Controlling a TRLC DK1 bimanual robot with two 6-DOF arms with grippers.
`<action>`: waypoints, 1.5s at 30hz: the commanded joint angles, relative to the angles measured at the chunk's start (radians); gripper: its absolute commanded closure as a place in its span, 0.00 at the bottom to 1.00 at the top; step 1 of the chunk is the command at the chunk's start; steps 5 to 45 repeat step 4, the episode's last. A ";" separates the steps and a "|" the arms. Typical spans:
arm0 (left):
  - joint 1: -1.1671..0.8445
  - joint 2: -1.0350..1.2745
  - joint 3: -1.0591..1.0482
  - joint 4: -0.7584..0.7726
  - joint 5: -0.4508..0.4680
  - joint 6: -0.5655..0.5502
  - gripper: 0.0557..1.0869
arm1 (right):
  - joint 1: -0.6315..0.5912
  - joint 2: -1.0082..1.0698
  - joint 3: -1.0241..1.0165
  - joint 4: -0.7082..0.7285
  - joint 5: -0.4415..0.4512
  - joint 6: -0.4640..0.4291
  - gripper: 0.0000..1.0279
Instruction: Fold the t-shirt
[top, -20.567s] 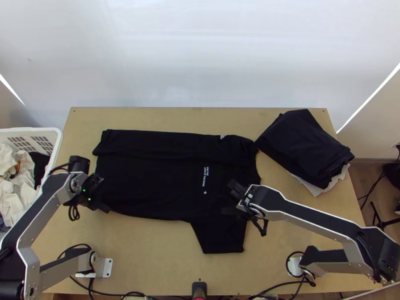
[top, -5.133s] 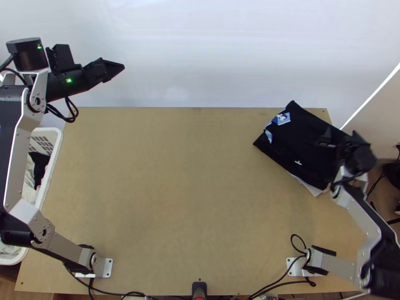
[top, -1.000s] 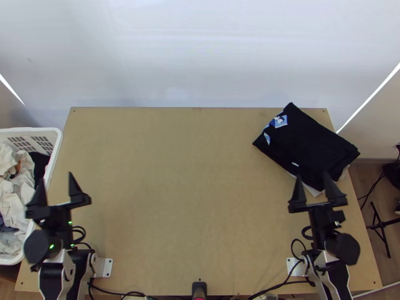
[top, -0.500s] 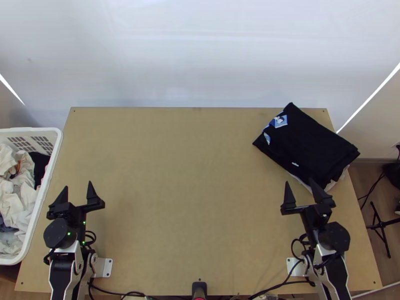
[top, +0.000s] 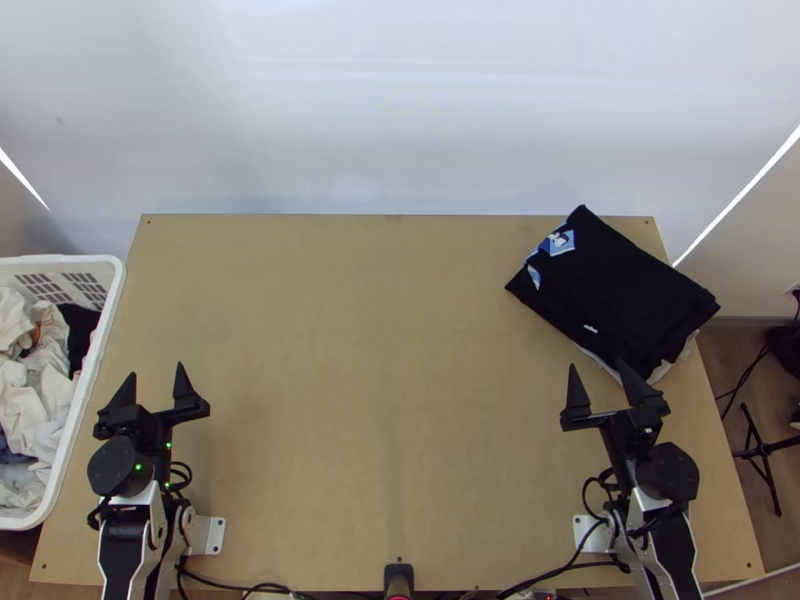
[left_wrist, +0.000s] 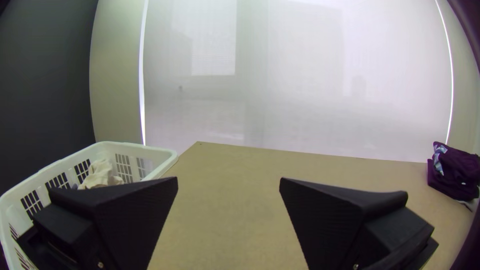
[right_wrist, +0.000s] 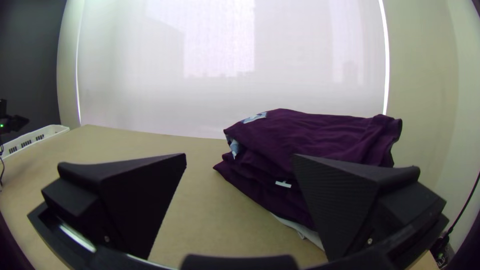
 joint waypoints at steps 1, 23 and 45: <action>0.000 0.000 -0.003 -0.006 -0.002 0.001 0.04 | 0.000 0.001 -0.001 -0.004 0.003 0.000 0.04; 0.000 0.000 -0.003 -0.006 -0.002 0.001 0.04 | 0.000 0.001 0.001 -0.005 0.003 -0.002 0.04; 0.000 0.000 -0.003 -0.006 -0.002 0.001 0.04 | 0.000 0.001 0.001 -0.005 0.003 -0.002 0.04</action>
